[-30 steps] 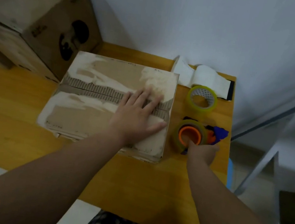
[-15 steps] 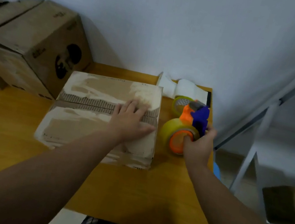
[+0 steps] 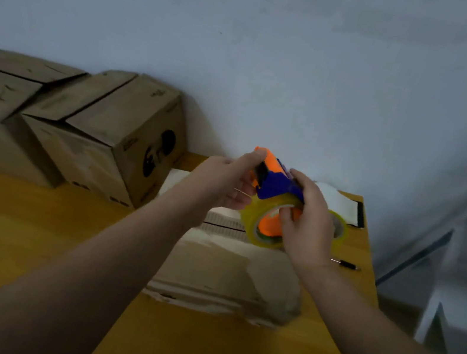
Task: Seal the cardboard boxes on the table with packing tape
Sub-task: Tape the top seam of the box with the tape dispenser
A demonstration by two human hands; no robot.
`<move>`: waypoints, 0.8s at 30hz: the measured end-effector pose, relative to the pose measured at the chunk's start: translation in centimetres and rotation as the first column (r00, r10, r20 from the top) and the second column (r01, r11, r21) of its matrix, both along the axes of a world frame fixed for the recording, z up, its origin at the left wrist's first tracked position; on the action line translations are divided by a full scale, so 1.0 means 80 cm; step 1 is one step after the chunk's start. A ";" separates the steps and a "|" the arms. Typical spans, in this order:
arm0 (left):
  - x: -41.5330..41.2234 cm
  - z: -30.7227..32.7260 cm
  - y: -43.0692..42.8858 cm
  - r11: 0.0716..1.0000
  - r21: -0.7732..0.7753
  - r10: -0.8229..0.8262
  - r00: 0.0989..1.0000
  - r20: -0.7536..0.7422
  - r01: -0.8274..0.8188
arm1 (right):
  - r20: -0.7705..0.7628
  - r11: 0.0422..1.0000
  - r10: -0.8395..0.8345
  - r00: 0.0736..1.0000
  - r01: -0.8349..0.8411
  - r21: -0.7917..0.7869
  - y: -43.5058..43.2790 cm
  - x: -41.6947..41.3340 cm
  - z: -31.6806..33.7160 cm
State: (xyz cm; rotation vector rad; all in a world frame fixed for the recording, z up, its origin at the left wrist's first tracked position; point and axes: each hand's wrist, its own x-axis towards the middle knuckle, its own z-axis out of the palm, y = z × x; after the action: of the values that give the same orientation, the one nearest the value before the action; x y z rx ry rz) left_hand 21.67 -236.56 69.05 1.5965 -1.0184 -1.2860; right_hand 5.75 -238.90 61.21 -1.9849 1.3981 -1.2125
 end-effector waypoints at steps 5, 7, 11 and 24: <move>0.089 0.005 0.007 0.996 0.000 -0.086 0.995 -0.041 0.086 | -0.006 0.998 0.064 0.998 -0.065 -0.013 -0.004 0.071 -0.006; 0.123 0.006 0.009 0.992 0.007 -0.128 0.988 -0.083 0.129 | 0.016 0.998 0.053 0.998 -0.054 0.018 -0.003 0.095 -0.008; 0.181 0.012 0.003 0.983 0.064 -0.173 0.985 -0.019 0.174 | -0.082 0.997 0.078 0.994 -0.078 0.009 -0.001 0.131 -0.011; 0.262 -0.032 -0.016 0.910 0.240 -0.382 0.909 0.168 0.338 | -0.416 0.910 0.394 0.820 -0.284 0.303 -0.023 0.169 0.012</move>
State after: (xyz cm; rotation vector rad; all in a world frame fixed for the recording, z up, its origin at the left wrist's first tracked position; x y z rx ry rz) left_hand 42.61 -237.84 66.48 1.7878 -1.4057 -1.5328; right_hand 19.23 -240.74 62.15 -2.3212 1.2312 -0.3983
